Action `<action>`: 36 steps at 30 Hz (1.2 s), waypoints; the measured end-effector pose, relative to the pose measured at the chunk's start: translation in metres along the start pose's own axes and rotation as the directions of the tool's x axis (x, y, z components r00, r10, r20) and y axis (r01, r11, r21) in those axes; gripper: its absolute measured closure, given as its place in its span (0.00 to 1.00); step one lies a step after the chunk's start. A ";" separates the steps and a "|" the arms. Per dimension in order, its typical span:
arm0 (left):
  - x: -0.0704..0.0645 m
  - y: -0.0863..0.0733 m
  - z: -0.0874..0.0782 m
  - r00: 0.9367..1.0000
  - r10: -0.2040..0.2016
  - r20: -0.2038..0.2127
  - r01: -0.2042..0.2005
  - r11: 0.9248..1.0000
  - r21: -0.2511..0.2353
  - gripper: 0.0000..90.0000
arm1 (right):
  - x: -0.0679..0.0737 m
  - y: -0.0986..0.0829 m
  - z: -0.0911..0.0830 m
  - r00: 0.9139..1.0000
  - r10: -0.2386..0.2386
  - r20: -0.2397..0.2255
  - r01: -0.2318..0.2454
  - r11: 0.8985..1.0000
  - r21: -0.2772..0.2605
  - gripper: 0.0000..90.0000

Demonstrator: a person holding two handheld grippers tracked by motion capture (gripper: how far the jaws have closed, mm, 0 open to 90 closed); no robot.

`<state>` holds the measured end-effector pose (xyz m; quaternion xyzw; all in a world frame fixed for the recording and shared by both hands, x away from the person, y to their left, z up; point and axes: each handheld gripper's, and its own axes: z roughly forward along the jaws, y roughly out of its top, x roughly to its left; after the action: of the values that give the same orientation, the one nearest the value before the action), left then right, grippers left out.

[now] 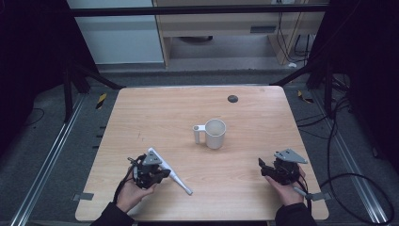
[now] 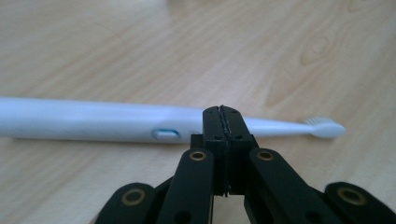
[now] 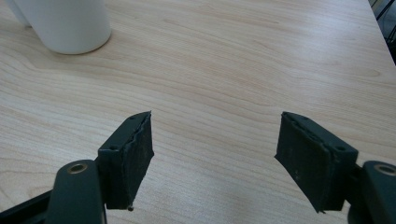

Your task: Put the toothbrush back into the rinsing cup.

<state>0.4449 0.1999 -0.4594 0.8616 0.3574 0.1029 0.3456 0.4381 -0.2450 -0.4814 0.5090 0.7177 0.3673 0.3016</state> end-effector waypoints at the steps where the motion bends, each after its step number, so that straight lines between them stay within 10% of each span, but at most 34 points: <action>1: 0.008 0.003 -0.003 1.000 -0.004 -0.023 0.003 1.000 -0.013 0.99 | 0.000 0.000 0.000 1.000 -0.001 0.001 0.001 1.000 0.000 0.30; 17: 0.058 0.020 0.014 0.991 -0.036 -0.128 0.038 0.999 0.018 0.99 | 0.000 -0.001 0.002 1.000 -0.003 -0.002 0.003 1.000 0.006 0.30; 36: 0.071 0.008 0.018 0.988 -0.045 -0.149 0.056 0.996 0.075 0.99 | -0.001 -0.001 0.002 1.000 -0.003 -0.002 0.003 1.000 0.013 0.30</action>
<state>0.5084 0.2355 -0.4723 0.8552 0.4074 0.1433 0.2865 0.4394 -0.2455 -0.4832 0.5097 0.7210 0.3627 0.2981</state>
